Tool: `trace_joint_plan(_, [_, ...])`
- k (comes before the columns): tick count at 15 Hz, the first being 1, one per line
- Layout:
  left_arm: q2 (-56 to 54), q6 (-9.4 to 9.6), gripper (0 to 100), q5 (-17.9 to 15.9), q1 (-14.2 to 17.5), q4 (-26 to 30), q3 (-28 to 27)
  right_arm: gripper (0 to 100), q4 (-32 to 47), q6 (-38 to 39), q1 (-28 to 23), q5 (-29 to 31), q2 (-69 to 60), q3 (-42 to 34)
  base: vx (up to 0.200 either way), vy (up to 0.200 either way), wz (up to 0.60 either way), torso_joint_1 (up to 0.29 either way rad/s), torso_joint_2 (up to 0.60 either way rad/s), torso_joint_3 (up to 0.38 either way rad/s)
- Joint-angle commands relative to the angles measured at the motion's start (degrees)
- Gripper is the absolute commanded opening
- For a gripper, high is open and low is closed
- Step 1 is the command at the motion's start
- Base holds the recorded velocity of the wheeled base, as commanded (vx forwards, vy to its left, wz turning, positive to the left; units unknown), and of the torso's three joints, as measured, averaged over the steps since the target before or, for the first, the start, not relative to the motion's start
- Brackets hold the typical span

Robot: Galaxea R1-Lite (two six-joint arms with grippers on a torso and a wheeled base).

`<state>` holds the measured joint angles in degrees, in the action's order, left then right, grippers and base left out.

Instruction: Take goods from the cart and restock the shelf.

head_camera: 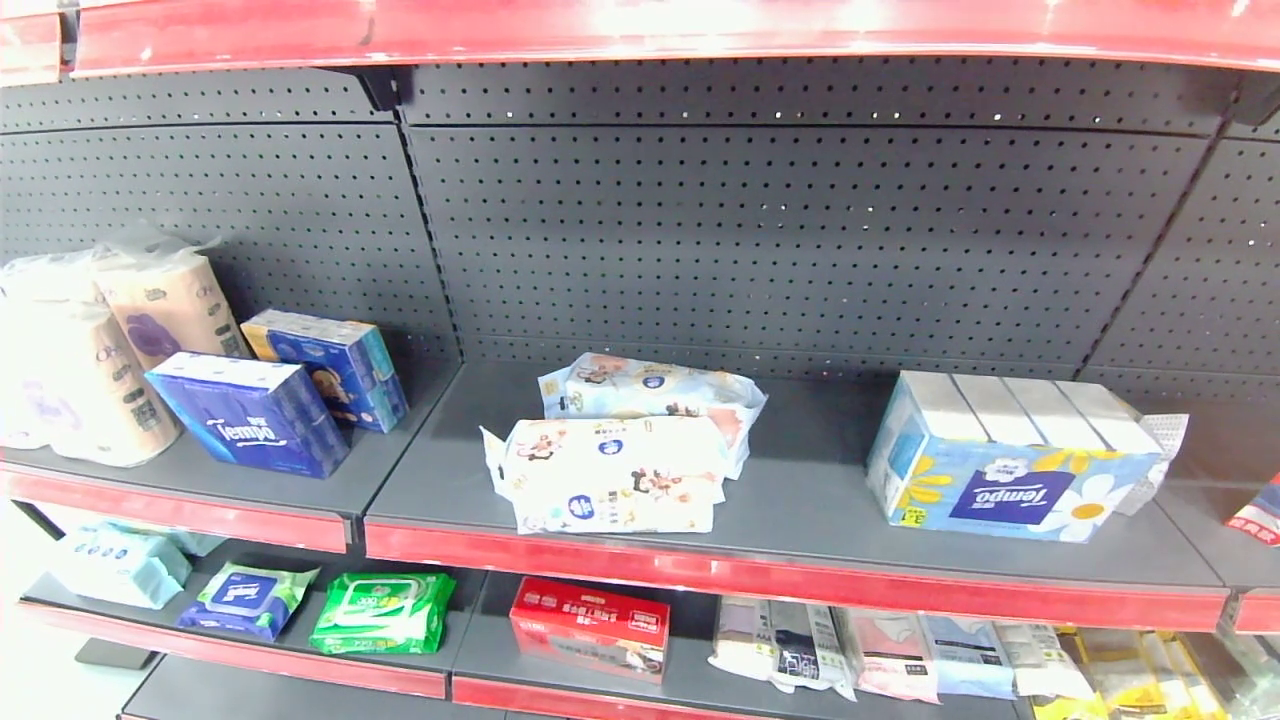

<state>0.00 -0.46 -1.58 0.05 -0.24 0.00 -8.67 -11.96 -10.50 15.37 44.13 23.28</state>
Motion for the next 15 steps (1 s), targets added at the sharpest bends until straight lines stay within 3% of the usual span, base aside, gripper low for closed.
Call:
trace_joint_plan(1, [0.00,0.02,100,0.00,0.04,-0.02,0.00,0,-0.39,-4.39,-11.39,-8.78,-1.15,2.47,0.000,0.000,0.00,0.000,0.00,0.000])
trace_joint_plan(7, [0.00,0.02,100,0.00,0.04,-0.02,0.00,0,-0.47,-4.04,-11.21,-12.47,-1.59,3.26,0.000,0.000,0.00,0.000,0.00,0.000])
trace_joint_plan(12, [0.00,0.11,100,-0.09,0.04,0.07,0.00,0,-0.30,-4.04,-11.12,-23.90,-5.37,-4.21,0.000,0.000,0.00,0.000,0.00,0.000])
trace_joint_plan(15, [0.00,0.46,100,-0.17,0.04,-0.02,0.00,0,-0.21,-3.77,-7.52,-27.85,-4.84,-6.76,0.000,0.000,0.00,0.000,0.00,0.000])
